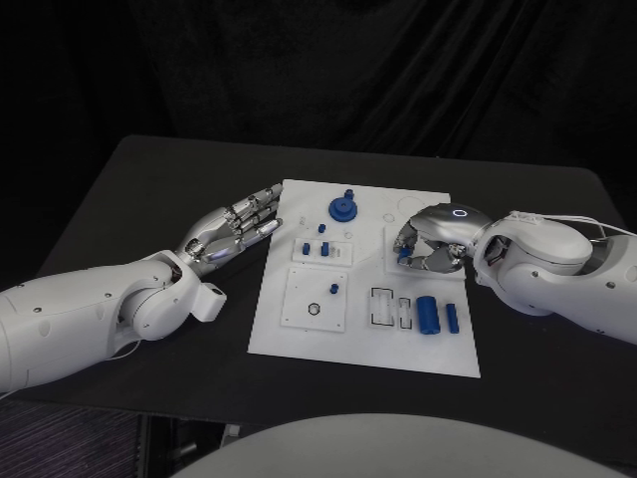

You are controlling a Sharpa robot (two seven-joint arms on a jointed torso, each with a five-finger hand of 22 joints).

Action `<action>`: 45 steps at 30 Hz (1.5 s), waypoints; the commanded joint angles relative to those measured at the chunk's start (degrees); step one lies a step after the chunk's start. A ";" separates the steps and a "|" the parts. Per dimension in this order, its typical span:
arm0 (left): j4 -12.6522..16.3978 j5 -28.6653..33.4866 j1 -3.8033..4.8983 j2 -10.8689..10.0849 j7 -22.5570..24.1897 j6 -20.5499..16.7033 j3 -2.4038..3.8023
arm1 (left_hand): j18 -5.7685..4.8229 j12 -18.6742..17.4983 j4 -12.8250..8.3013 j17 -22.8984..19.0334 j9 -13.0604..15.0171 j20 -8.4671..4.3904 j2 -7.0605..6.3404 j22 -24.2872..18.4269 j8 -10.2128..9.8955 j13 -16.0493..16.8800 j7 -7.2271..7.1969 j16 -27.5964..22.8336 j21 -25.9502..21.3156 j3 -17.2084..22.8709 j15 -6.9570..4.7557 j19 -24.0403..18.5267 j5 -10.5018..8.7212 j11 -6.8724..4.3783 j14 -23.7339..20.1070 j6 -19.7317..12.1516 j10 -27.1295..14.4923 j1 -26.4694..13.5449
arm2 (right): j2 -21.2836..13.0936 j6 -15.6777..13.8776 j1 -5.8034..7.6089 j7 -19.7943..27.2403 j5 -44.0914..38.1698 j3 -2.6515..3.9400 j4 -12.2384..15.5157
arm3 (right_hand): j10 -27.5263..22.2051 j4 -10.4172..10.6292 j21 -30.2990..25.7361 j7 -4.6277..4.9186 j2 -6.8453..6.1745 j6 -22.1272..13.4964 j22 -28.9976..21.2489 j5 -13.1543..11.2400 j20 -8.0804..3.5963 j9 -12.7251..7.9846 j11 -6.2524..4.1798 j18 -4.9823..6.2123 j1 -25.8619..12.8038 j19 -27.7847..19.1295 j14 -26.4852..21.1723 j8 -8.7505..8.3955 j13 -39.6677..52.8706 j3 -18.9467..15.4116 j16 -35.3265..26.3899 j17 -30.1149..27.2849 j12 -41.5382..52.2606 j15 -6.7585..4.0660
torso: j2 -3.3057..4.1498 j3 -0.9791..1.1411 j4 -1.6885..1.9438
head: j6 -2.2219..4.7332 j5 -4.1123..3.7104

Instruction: Assemble the parts on the task board

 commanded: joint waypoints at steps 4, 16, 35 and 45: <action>0.01 0.41 -0.14 0.14 2.24 0.65 0.05 | 0.88 -0.12 -0.26 -0.08 -0.05 0.36 0.17 0.06 -0.15 -0.05 -0.14 -0.21 0.00 0.04 0.31 -0.09 0.27 0.21 0.08 -0.10 -0.07 0.51 | -0.45 -3.06 -0.14 1.15 -0.06 0.02 0.68 | 1.53 -0.73 0.47 -0.13 0.04 1.79 9.80 0.20 -0.58 0.94 -0.17 -0.44 1.33 0.52 2.03 0.96 0.22 1.02 -0.03 0.16 -0.51 -0.57 | -0.08 -0.04 -0.01 | 0.00 0.16; -0.08 0.41 -0.18 0.20 1.98 0.53 0.05 | 0.90 -0.10 -0.29 -0.08 -0.04 0.51 0.23 0.06 -0.14 -0.05 -0.18 -0.21 0.02 0.08 0.33 -0.05 0.21 0.22 0.08 -0.08 -0.07 0.53 | -2.79 -4.56 2.40 0.62 -0.06 0.04 6.28 | 2.66 -1.87 0.60 -0.55 0.01 3.09 9.82 0.32 -0.87 2.20 -0.55 -0.45 2.09 0.49 2.00 1.63 0.35 1.84 -0.22 -0.06 -1.06 -0.89 | -0.22 -0.04 0.04 | 0.00 0.77; -0.35 0.41 -0.25 0.86 1.98 0.87 0.05 | 0.93 -0.13 -0.32 -0.08 -0.06 0.56 0.40 -0.25 -0.17 -0.06 -0.11 -0.21 -0.03 0.14 0.23 -0.11 -0.49 0.17 0.08 -0.28 -0.12 0.54 | 8.90 -1.23 1.31 2.62 -9.62 0.06 9.92 | 3.09 -2.89 3.11 -0.48 -0.39 2.81 10.47 -0.41 -1.02 3.13 -0.55 -0.94 2.31 1.18 2.72 1.32 0.42 2.35 1.20 2.01 -1.99 -0.95 | -0.22 -0.11 0.03 | 0.00 2.26; -0.45 0.42 -0.25 1.05 1.87 0.94 0.06 | 0.94 -0.15 -0.38 -0.08 -0.06 0.55 0.52 -0.30 -0.17 -0.06 -0.08 -0.21 -0.04 0.23 0.21 -0.13 -0.66 0.18 0.08 -0.34 -0.14 0.62 | 14.33 -0.22 -0.99 3.38 -13.23 0.06 5.64 | 2.95 -3.28 3.26 -0.40 -0.51 2.68 10.50 -0.94 -0.98 3.40 -0.46 -0.97 2.49 1.19 2.75 1.16 0.41 2.56 1.29 2.12 -2.42 -0.87 | -0.21 -0.11 0.41 | 0.00 3.18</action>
